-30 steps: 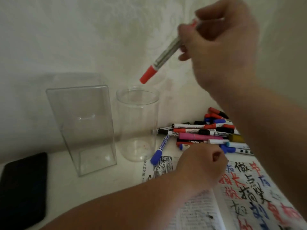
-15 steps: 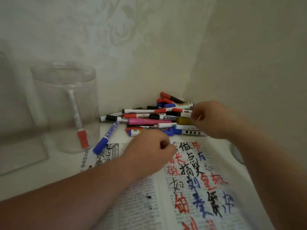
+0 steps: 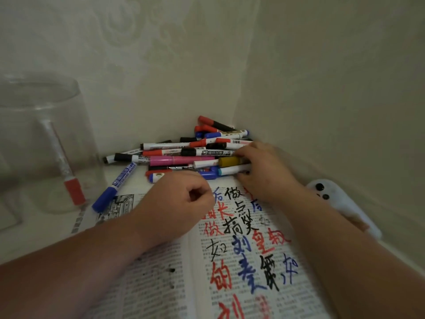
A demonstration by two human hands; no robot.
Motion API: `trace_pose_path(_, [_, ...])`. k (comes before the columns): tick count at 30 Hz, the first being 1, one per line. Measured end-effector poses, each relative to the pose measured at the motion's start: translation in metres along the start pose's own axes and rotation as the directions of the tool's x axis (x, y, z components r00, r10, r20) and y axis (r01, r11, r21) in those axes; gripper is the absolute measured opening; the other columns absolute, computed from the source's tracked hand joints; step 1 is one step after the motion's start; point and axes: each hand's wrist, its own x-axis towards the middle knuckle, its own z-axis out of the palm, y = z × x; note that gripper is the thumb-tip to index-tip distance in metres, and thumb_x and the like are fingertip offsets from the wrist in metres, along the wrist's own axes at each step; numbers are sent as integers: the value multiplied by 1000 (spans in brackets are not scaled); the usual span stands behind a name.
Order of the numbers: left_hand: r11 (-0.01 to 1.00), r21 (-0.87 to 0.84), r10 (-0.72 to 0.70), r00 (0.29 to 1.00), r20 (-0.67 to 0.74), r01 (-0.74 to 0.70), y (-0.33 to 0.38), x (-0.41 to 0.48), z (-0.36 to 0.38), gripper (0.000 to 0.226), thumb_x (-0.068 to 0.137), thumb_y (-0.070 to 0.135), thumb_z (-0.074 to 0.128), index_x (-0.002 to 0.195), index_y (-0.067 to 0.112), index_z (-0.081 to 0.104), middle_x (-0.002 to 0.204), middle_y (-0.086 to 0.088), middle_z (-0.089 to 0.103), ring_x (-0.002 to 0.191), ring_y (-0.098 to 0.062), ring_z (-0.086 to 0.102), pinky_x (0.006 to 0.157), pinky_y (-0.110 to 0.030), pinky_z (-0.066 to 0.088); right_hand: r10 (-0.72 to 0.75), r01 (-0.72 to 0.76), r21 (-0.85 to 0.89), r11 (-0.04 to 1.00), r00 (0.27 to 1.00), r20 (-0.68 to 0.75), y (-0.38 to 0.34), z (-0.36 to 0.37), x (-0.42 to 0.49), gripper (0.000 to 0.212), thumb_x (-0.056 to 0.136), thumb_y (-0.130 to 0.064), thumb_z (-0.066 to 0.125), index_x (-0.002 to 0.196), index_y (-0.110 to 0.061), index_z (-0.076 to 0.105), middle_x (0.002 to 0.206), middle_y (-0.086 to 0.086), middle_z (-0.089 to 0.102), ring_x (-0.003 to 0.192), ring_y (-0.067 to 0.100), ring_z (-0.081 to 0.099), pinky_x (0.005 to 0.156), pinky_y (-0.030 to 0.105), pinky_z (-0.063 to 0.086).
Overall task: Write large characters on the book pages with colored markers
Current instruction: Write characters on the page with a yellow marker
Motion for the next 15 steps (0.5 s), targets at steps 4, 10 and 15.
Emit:
trace_pose_path(4, [1000, 12, -5, 1000, 2, 5, 2, -1, -1, 16, 90, 19, 65, 78, 24, 74, 74, 10, 67, 79, -6, 62, 67, -13, 46, -38, 43, 82, 996, 997, -63, -2, -5, -5, 34, 88, -28, 74, 120, -31, 62, 115, -10, 53, 108, 13, 50, 94, 32, 46])
trace_pose_path(10, [998, -50, -35, 999, -39, 33, 3, -3, 2, 27, 90, 16, 67, 101, 41, 63, 86, 20, 65, 78, -1, 62, 66, -14, 49, 32, -13, 135, 991, 990, -135, -8, -12, -14, 25, 91, -32, 71, 98, -30, 47, 95, -10, 58, 86, 16, 59, 71, 38, 54])
trace_pose_path(15, [1000, -24, -14, 1000, -26, 13, 4, -4, 3, 30, 89, 16, 68, 103, 42, 61, 90, 23, 64, 84, -3, 61, 70, -18, 50, 51, -22, 232, 972, 991, -120, -5, -9, -14, 20, 91, -27, 70, 101, -26, 53, 92, -8, 60, 81, 11, 57, 71, 36, 54])
